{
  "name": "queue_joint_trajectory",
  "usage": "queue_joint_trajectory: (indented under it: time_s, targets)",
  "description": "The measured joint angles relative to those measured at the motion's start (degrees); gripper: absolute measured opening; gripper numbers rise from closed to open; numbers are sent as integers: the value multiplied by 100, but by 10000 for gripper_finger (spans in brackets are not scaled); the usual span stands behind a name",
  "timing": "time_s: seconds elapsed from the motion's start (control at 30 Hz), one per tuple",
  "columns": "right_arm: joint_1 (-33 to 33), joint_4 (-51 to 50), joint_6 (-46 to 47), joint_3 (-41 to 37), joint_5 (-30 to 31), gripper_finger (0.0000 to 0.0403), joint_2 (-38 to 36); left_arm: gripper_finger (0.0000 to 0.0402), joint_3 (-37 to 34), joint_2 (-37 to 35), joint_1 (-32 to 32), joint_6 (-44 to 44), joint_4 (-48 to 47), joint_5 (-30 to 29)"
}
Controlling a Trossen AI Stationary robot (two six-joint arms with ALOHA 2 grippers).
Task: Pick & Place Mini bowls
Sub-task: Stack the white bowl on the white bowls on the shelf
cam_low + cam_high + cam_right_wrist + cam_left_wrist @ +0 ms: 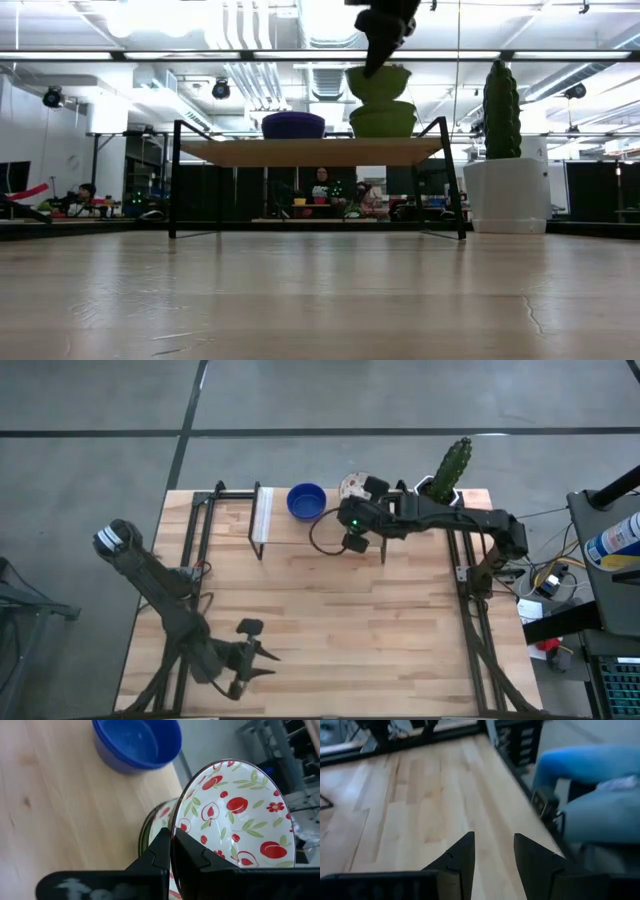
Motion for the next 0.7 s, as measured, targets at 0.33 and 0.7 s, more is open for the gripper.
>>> queue_joint_trajectory:
  time_s: [0.33, 0.7]
  targets:
    - [-563, -92, -113, 0, -769, 8, 9, 130, -1050, -978, -21, 86, 1202, 144]
    - [-915, -282, -44, 0, -1397, 8, 83, 130, -1207, -1217, -34, 51, 1243, 145]
